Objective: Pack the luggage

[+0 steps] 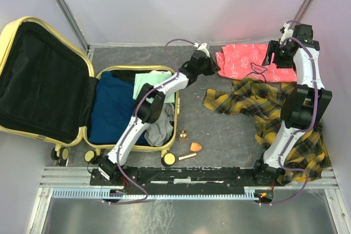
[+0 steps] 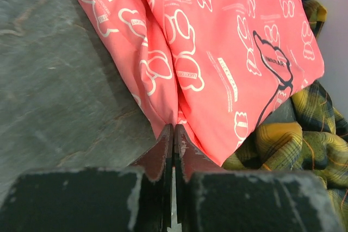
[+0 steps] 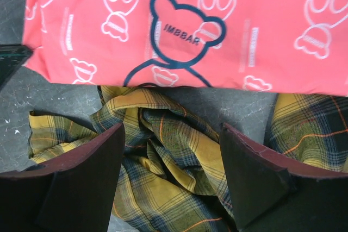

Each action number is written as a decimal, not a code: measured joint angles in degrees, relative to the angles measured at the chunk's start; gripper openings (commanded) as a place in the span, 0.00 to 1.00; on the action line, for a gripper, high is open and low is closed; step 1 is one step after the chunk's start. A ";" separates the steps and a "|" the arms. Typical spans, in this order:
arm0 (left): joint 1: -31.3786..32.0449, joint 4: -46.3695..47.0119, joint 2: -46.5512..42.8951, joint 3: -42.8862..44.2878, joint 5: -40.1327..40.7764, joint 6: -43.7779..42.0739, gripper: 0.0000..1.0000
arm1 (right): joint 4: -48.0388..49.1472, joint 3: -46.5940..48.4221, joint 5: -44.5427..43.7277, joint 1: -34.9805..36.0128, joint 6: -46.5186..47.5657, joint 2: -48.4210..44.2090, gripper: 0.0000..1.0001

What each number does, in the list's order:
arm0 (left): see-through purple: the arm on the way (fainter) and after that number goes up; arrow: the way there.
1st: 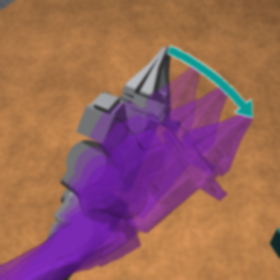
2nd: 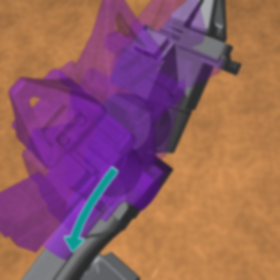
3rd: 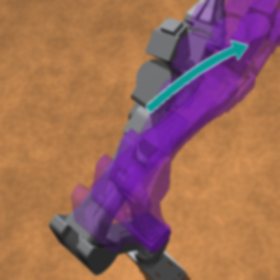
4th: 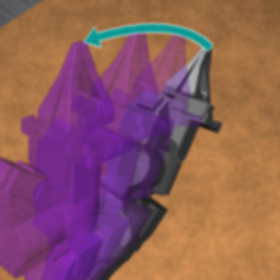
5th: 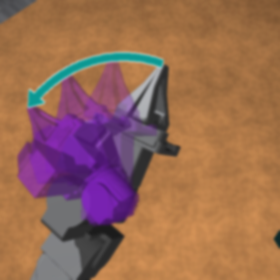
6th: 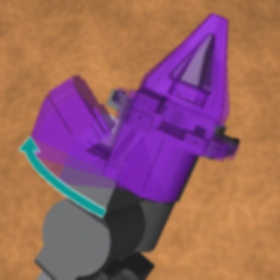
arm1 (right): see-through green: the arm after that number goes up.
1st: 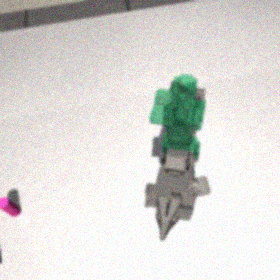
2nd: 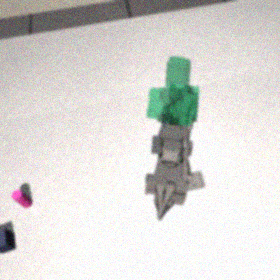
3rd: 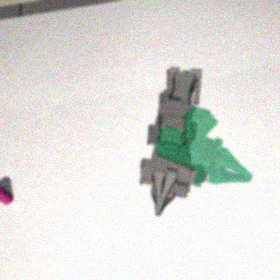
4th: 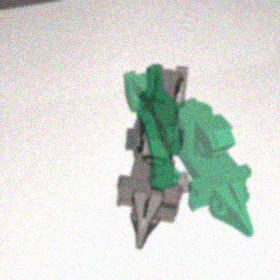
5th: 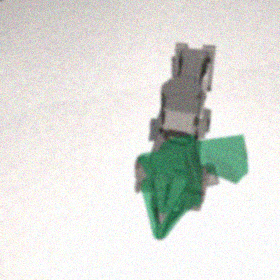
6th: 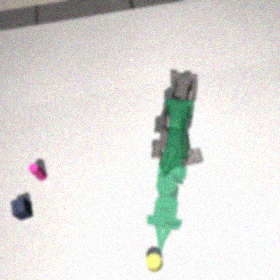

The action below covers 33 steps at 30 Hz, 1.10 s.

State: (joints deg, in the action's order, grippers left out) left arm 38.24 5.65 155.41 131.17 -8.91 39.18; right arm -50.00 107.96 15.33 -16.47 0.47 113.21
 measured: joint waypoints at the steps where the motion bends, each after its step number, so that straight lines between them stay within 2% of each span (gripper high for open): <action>1: -0.39 -0.57 -1.25 -1.25 -0.15 -0.28 0.03 | -0.02 0.00 0.13 -0.15 -0.11 0.00 0.78; 14: -11.50 -12.94 -9.35 -4.17 -0.22 -6.25 0.03 | -0.11 4.33 2.54 -3.54 -1.88 3.15 0.83; 15: -11.82 -13.68 -9.55 -4.87 -0.24 -6.97 0.10 | 0.11 4.72 2.84 -3.58 -2.19 3.82 0.83; 17: -11.85 -15.41 -9.64 -5.73 -0.46 -8.37 0.46 | 0.31 5.29 3.61 -3.54 -3.02 5.27 0.84; 18: -11.67 -16.57 -9.64 -5.84 -0.79 -9.60 0.59 | 0.44 5.51 4.07 -3.41 -3.48 6.19 0.85; 21: -10.93 -19.74 -9.64 -5.27 -1.79 -12.68 0.81 | 1.03 5.86 4.81 -2.73 -4.66 9.46 0.88; 26: -10.64 -22.93 -9.64 -1.86 -2.38 -14.84 0.90 | 1.79 5.86 5.44 -1.07 -7.26 14.29 0.96; 33: -12.39 -22.62 -8.20 5.05 -3.37 -15.85 0.91 | 2.84 7.43 2.03 1.03 -11.58 19.21 0.98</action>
State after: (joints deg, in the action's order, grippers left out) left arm 25.85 -16.97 147.22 136.22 -12.27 23.33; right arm -47.16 115.39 17.37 -15.44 -11.11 132.42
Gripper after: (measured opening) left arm 0.908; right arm 0.978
